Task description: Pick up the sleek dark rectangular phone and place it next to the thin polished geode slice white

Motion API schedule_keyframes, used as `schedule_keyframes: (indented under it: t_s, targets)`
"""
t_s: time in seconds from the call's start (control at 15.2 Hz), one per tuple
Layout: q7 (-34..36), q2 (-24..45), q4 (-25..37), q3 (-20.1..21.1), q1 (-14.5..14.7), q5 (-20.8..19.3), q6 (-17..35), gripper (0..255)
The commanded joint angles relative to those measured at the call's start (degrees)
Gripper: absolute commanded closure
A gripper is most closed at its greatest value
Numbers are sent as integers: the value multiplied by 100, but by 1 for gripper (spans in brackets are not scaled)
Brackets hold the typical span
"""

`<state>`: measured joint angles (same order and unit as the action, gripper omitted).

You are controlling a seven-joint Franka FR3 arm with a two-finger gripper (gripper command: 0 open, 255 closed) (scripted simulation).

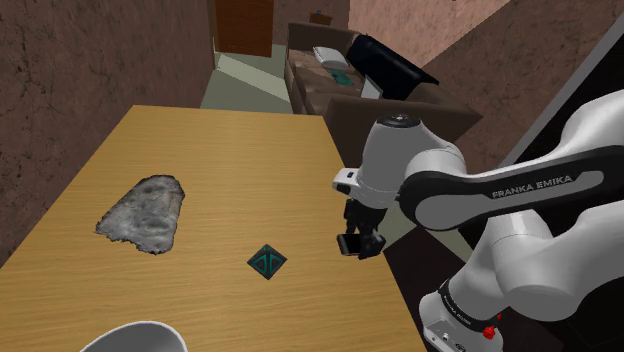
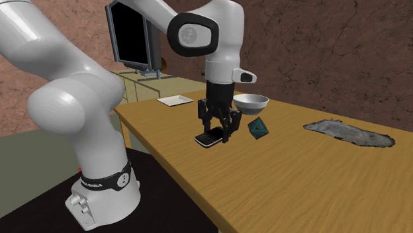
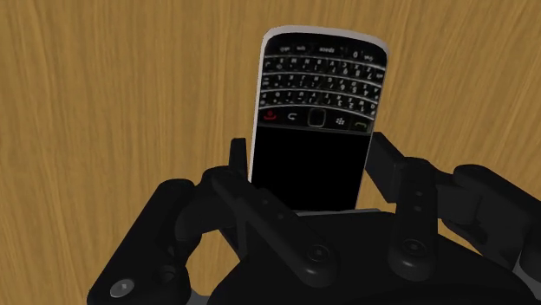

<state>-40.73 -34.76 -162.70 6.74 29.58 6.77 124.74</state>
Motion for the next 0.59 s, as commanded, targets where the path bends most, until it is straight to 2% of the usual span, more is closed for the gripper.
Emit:
schedule_keyframes:
  t_s: [0.0, 0.13, 0.53]
  targets:
    - [4, -142, 92, -16, -4, -16, -237, 255]
    - [10, -228, 176, -27, -7, -27, -408, 255]
    - [235, 1374, 1421, 169, -58, -92, -38, 255]
